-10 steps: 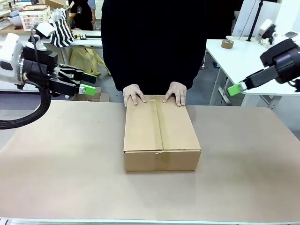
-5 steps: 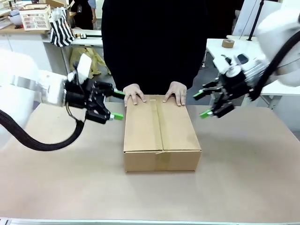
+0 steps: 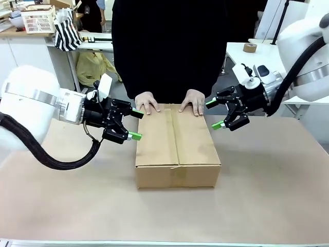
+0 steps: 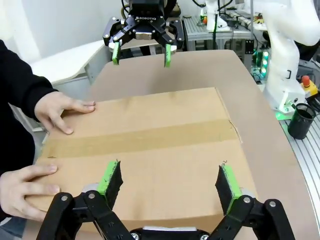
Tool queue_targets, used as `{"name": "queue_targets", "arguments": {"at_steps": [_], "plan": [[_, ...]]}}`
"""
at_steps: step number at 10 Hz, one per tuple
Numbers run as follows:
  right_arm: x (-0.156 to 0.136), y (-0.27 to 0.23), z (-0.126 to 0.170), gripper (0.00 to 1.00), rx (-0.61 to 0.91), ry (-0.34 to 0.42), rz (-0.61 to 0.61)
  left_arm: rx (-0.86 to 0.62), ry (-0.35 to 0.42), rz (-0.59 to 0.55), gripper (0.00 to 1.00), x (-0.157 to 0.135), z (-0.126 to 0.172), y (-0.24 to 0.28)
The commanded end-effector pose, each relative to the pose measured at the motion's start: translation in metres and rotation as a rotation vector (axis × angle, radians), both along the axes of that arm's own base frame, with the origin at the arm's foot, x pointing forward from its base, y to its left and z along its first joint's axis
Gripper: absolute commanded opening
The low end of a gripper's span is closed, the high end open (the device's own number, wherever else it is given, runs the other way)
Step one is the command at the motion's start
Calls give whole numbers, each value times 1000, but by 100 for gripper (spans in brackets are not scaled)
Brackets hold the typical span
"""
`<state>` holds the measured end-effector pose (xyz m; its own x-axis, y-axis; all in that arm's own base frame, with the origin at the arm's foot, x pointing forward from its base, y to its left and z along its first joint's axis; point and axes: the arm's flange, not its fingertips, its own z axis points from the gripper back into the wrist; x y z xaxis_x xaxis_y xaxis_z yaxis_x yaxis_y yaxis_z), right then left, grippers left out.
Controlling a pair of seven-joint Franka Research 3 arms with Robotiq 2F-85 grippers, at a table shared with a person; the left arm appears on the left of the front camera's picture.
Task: Pack the gift set into the box.
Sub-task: Press and hold the closed box until the human finishes sealing it.
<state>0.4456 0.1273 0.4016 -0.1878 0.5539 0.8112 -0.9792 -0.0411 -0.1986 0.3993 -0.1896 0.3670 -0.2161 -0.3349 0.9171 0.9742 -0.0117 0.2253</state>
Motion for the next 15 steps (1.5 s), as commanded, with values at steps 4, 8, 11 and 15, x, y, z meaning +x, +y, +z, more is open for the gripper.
{"name": "queue_targets", "arguments": {"at_steps": [4, 8, 11, 15], "plan": [[30, 42, -47, 100, 127, 18, 69, -93, -24, 45, 100, 10, -39, -33], [27, 55, -84, 100, 148, 114, 69, -46, -1, 43, 100, 13, -71, -53], [20, 48, -92, 100, 141, 187, 50, -7, 48, 67, 100, 20, -86, -51], [24, 50, -89, 100, 149, 166, 60, -21, 76, 57, 100, 20, -66, -48]]}}
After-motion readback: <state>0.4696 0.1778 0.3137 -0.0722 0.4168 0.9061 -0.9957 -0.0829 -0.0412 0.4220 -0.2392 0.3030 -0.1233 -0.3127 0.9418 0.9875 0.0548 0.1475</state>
